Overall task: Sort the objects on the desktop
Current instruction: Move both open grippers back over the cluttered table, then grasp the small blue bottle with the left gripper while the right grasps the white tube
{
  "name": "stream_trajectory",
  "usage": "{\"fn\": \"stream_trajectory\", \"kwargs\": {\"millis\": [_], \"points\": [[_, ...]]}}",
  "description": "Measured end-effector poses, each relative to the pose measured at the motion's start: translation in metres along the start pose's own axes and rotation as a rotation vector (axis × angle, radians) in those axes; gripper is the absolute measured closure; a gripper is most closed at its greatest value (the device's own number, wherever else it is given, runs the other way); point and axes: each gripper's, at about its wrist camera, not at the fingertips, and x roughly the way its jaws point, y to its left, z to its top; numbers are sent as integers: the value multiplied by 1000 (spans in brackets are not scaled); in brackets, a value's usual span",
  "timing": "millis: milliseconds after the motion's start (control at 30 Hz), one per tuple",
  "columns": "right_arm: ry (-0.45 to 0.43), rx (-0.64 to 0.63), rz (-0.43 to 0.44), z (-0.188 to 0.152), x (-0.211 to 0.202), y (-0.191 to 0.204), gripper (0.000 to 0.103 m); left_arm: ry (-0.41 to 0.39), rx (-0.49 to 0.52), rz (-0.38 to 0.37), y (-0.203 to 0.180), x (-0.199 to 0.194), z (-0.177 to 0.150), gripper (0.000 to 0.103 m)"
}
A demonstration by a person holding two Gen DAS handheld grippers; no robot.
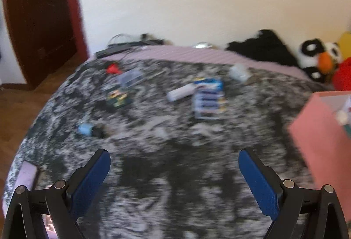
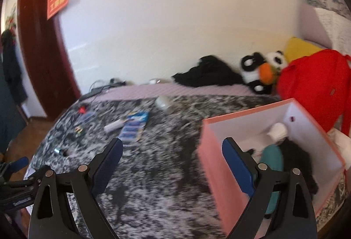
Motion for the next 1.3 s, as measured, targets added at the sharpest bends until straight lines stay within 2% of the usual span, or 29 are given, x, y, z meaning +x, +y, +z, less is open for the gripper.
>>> {"fn": "stream_trajectory", "kwargs": {"millis": [133, 200, 367, 567, 700, 867, 900, 933, 967, 1000, 1033, 1167, 1233, 1300], "points": [[57, -29, 18, -4, 32, 30, 9, 28, -39, 71, 36, 40, -5, 6], [88, -46, 23, -7, 51, 42, 9, 84, -86, 102, 56, 67, -5, 6], [155, -95, 34, -11, 105, 68, 9, 143, -215, 108, 96, 115, 8, 6], [271, -23, 100, -22, 162, 73, 9, 226, -376, 165, 128, 170, 7, 6], [309, -32, 100, -30, 184, 75, 9, 247, -378, 269, 131, 200, 11, 6], [354, -49, 101, -40, 194, 71, 9, 257, -358, 328, 129, 235, 25, 7], [358, -52, 103, -41, 194, 70, 9, 265, -352, 328, 128, 243, 28, 14], [360, -59, 103, -42, 193, 69, 9, 261, -346, 309, 127, 248, 29, 28], [362, -65, 103, -43, 193, 68, 9, 256, -342, 286, 127, 253, 30, 33], [362, -78, 97, -45, 193, 69, 9, 249, -333, 281, 127, 253, 31, 46], [362, -91, 91, -47, 193, 70, 9, 244, -322, 270, 124, 251, 32, 77], [379, -121, 89, -53, 198, 76, 11, 239, -269, 231, 113, 242, 27, 78], [373, -110, 109, -53, 198, 81, 17, 243, -255, 205, 112, 233, 24, 78], [365, -71, 171, -49, 198, 90, 17, 246, -255, 174, 112, 221, 20, 78]]}}
